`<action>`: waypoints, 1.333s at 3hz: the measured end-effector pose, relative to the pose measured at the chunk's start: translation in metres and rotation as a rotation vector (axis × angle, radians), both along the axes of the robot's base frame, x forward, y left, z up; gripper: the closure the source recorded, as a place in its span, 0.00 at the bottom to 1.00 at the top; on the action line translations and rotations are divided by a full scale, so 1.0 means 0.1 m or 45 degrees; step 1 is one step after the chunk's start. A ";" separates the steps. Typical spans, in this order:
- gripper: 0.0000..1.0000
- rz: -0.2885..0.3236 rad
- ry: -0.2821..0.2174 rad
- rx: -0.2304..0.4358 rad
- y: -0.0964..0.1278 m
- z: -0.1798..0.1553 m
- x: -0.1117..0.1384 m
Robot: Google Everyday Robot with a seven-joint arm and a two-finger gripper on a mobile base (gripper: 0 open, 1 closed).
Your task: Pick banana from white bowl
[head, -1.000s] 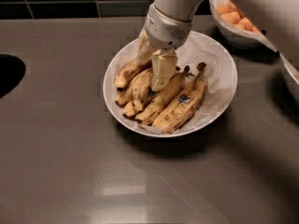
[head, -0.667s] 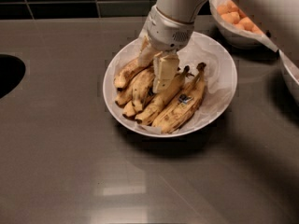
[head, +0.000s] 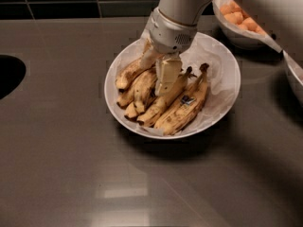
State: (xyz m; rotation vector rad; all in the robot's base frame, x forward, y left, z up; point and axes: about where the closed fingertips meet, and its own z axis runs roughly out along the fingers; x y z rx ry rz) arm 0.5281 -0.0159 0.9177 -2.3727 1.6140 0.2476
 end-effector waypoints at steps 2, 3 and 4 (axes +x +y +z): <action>0.46 0.015 0.019 -0.011 0.05 -0.04 0.06; 0.46 0.027 0.004 -0.002 0.05 -0.05 0.07; 0.46 0.051 -0.058 0.001 0.05 -0.02 0.07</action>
Offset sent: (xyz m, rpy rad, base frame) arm 0.0009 -0.0011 -0.0067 -0.0387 0.0588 0.0245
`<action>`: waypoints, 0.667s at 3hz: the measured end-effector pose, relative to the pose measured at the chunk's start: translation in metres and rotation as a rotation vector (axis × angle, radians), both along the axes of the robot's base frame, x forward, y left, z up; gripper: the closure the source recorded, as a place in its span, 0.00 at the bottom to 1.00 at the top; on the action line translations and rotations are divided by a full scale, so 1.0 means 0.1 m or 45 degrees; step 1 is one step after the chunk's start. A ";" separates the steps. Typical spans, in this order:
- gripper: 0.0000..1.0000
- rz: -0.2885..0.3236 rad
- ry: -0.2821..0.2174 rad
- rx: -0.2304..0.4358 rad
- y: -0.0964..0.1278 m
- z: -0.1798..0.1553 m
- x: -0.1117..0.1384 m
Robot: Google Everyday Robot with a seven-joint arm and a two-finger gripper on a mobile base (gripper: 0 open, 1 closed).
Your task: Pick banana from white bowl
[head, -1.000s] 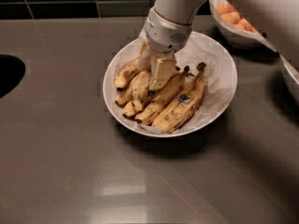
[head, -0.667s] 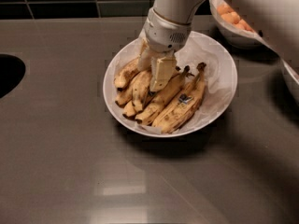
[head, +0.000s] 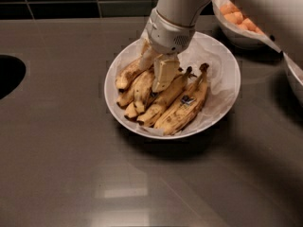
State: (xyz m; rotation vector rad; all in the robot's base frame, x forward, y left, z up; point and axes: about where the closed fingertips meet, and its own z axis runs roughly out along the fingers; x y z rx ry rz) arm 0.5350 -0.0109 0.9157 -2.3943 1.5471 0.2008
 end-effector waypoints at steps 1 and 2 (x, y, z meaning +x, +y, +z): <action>0.46 0.012 -0.087 -0.019 -0.01 0.05 -0.02; 0.45 0.023 -0.148 -0.040 -0.03 0.06 -0.03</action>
Offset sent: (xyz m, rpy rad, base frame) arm -0.0058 -0.0092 0.0078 -0.0555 -0.1666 0.0261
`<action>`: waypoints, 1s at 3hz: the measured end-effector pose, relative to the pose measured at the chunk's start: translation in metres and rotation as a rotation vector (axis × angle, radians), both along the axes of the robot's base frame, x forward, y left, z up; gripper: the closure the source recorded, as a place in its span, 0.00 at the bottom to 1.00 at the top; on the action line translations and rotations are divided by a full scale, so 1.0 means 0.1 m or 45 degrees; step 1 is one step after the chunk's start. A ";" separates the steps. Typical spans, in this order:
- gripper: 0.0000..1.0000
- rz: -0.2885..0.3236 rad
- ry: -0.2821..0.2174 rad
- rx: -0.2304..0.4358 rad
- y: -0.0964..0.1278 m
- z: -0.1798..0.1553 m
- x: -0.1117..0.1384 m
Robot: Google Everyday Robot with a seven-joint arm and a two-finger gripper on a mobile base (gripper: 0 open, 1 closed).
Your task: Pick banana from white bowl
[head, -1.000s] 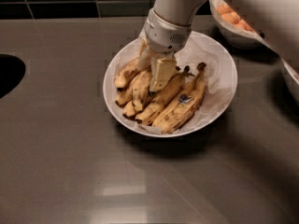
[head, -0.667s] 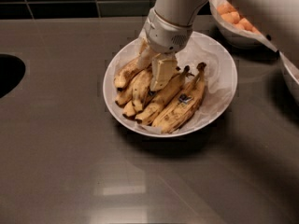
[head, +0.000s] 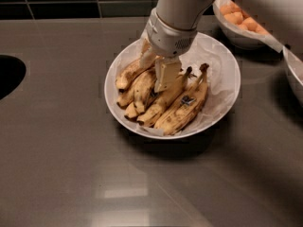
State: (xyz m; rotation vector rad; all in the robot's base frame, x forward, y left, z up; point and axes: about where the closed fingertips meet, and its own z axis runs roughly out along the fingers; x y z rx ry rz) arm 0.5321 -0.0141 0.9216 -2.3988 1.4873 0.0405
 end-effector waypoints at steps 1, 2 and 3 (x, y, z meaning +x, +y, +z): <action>0.44 0.010 -0.009 -0.021 -0.02 -0.03 0.02; 0.45 0.014 -0.008 -0.049 -0.02 -0.07 0.05; 0.47 0.013 -0.006 -0.054 -0.02 -0.09 0.06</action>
Offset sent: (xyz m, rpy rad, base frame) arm 0.0090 -0.0048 -0.0116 -0.0691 -0.0001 0.0125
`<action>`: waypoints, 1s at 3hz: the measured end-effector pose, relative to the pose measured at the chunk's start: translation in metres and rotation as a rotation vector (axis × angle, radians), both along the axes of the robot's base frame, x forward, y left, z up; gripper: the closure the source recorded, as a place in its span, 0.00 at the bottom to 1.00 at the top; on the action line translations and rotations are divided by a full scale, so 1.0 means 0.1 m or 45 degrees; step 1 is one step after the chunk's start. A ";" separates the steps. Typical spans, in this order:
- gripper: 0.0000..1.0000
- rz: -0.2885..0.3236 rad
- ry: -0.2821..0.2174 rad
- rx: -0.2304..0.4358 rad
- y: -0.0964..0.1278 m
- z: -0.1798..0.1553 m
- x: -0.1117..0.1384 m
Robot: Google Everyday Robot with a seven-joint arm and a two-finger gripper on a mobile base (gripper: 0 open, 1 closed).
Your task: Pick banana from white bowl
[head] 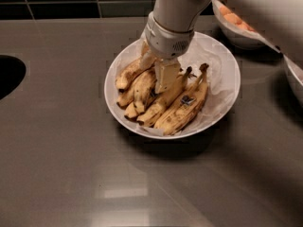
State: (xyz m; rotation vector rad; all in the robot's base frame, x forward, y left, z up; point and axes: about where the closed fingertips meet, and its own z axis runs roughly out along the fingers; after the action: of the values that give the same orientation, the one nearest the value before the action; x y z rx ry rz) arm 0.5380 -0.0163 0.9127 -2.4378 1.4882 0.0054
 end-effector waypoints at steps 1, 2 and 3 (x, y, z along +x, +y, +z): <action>0.49 -0.012 0.007 -0.021 -0.03 -0.06 0.01; 0.49 -0.037 0.025 -0.066 -0.06 -0.14 0.04; 0.68 -0.040 0.026 -0.068 -0.06 -0.11 0.04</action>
Offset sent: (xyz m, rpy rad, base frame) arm 0.0053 -0.0122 -0.0234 -0.1010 0.0445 -0.0560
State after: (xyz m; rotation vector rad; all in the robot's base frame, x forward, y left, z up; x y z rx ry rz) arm 0.5419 -0.0224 0.9013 -2.4628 1.5550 -0.0165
